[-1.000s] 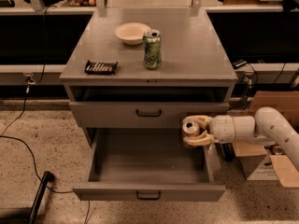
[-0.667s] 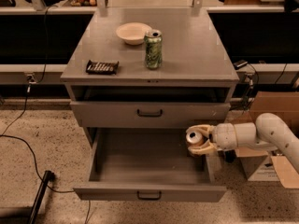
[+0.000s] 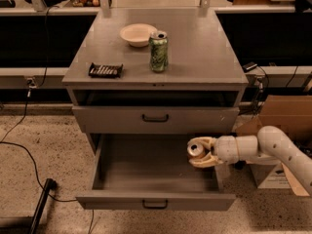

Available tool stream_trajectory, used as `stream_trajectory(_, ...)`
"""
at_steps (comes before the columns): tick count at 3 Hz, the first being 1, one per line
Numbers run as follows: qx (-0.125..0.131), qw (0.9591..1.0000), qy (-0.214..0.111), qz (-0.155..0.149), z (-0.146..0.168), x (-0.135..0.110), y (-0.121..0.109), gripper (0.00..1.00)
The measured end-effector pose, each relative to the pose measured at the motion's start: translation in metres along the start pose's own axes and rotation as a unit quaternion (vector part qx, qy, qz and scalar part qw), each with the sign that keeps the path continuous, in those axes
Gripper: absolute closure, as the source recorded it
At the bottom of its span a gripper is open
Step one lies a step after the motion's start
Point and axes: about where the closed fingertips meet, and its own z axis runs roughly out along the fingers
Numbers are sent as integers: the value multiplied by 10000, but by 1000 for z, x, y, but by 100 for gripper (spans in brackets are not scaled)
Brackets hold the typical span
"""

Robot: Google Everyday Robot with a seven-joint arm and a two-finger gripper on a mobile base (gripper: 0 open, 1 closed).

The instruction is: Place orange can into middle drawer

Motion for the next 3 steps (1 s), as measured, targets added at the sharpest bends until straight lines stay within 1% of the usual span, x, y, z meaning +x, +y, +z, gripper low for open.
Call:
stream_trajectory(1, 83, 9997, 193, 130, 26, 21, 11, 100)
stream_trajectory(2, 98, 9993, 334, 114, 41, 38, 13, 100)
stream_trajectory(3, 109, 9997, 168, 132, 49, 53, 8, 100)
